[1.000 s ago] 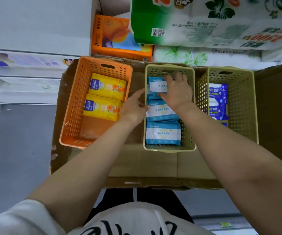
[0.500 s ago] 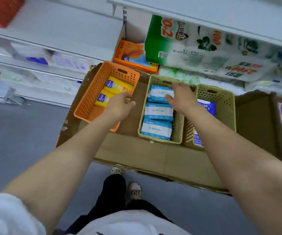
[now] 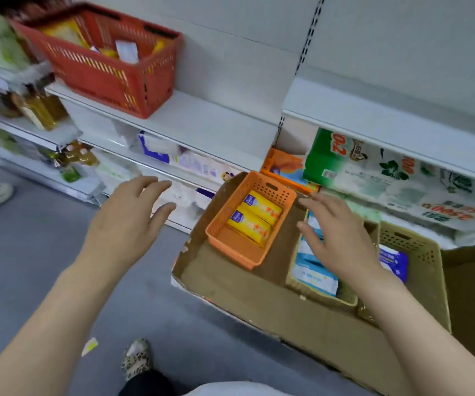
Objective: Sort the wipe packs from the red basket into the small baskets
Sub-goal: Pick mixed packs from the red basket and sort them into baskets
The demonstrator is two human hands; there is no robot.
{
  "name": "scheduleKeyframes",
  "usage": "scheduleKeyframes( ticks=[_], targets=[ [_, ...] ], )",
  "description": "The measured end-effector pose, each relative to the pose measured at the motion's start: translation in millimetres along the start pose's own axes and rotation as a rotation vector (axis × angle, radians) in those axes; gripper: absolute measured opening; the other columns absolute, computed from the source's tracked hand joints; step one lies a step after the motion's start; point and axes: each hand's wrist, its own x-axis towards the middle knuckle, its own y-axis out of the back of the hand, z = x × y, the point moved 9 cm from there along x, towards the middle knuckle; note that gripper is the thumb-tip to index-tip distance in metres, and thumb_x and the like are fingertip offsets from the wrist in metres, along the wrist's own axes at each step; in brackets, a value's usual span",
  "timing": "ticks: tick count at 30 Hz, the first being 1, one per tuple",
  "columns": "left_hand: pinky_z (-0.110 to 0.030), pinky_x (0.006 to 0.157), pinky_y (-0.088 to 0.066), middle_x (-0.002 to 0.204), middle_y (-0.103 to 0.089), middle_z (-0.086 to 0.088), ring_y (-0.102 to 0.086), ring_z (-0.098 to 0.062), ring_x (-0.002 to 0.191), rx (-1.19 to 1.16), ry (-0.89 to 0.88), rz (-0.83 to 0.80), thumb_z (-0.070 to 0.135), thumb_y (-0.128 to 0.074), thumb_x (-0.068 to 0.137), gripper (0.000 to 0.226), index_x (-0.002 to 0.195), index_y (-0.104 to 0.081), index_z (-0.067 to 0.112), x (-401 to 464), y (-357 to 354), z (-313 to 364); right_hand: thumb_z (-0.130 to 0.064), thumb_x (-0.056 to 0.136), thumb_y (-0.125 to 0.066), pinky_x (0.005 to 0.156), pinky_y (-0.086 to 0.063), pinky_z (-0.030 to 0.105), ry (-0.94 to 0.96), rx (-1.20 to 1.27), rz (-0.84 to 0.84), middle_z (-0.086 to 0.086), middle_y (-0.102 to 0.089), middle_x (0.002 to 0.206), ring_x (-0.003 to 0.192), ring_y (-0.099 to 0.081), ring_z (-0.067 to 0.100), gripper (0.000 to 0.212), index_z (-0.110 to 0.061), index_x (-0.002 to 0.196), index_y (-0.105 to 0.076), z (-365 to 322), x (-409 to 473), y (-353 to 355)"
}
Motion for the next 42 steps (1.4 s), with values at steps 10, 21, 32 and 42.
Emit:
scheduleKeyframes(
  ticks=[10,21,32,42],
  targets=[
    [-0.044,0.101,-0.044,0.138,-0.054,-0.012,-0.050,-0.033,0.126,0.007,0.051,-0.065,0.035,-0.061,0.093,0.046,0.134,-0.058,0.014,30,55,-195,-0.039,0.093,-0.062,0.109,-0.029,0.029,-0.045,0.153,-0.001,-0.002,-0.046,0.148,0.137,-0.037,0.018,0.050,-0.027,0.140,-0.052,-206,111,-70],
    [-0.041,0.105,-0.040,0.145,-0.047,-0.004,-0.043,-0.026,0.132,0.113,-0.002,-0.113,0.039,-0.057,0.095,0.050,0.142,-0.049,0.021,166,87,-355,-0.037,0.093,-0.062,0.106,-0.038,0.035,0.003,0.262,0.081,0.000,-0.049,0.145,0.135,-0.041,0.019,0.045,-0.025,0.136,-0.056,-339,293,-105],
    [-0.043,0.103,-0.041,0.140,-0.050,-0.005,-0.047,-0.027,0.127,0.151,-0.104,-0.107,0.041,-0.057,0.094,0.050,0.139,-0.051,0.018,406,82,-422,-0.034,0.089,-0.068,0.102,-0.040,0.034,-0.009,0.232,0.134,0.007,-0.054,0.140,0.129,-0.047,0.026,0.046,-0.020,0.132,-0.060,-346,528,-121],
    [-0.039,0.106,-0.037,0.143,-0.048,-0.004,-0.043,-0.025,0.131,0.070,-0.234,-0.192,0.037,-0.057,0.096,0.048,0.140,-0.051,0.020,559,34,-456,-0.036,0.090,-0.066,0.106,-0.037,0.036,-0.171,0.161,0.098,0.005,-0.050,0.144,0.133,-0.044,0.025,0.047,-0.023,0.134,-0.058,-321,649,-151]
  ],
)
